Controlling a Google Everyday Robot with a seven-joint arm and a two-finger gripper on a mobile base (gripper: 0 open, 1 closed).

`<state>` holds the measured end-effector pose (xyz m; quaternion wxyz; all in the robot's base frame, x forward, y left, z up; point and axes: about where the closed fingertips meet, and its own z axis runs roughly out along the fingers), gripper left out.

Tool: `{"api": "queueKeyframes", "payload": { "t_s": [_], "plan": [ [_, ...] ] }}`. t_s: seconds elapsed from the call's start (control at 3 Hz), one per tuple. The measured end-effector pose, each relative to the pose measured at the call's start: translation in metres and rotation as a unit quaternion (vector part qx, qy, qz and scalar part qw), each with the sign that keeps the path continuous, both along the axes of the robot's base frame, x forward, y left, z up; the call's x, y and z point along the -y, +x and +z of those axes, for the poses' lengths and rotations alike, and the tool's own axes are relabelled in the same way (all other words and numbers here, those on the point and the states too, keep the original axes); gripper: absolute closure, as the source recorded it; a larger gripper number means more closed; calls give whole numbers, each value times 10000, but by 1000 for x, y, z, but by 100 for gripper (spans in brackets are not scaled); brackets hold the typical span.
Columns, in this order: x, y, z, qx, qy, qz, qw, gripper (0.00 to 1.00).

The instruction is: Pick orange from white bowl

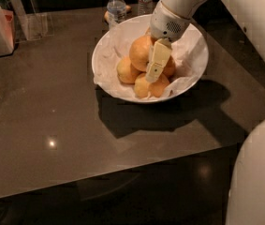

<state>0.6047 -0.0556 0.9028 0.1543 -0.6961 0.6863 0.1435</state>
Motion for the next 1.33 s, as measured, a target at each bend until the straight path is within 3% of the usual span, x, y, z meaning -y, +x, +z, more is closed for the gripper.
{"api": "queueKeyframes", "payload": {
  "t_s": [1.0,1.33],
  "plan": [
    [0,0,8,2,2,1,10000,87],
    [-5,-15,34,417,287,142,9986,100]
  ]
}}
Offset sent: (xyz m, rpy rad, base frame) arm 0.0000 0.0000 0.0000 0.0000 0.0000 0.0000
